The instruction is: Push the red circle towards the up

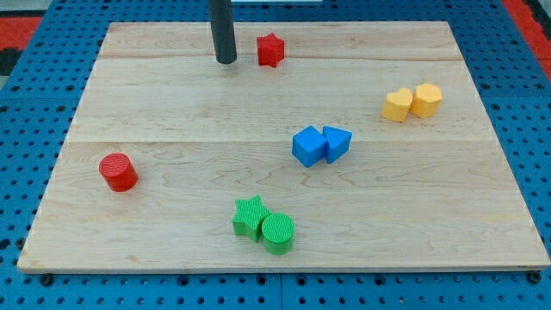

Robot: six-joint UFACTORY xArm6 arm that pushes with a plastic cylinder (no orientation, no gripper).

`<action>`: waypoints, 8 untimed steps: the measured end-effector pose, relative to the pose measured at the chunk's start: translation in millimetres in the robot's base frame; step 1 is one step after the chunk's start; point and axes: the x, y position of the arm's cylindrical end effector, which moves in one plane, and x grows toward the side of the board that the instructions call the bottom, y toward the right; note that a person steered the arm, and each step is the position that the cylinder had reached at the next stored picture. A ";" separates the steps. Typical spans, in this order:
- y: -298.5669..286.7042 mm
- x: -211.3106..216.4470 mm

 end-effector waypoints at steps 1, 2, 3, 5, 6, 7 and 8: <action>95.3 -17.6; 179.9 -20.2; 188.0 3.8; 72.8 108.7; 25.0 162.4; 7.6 253.2; -67.1 303.7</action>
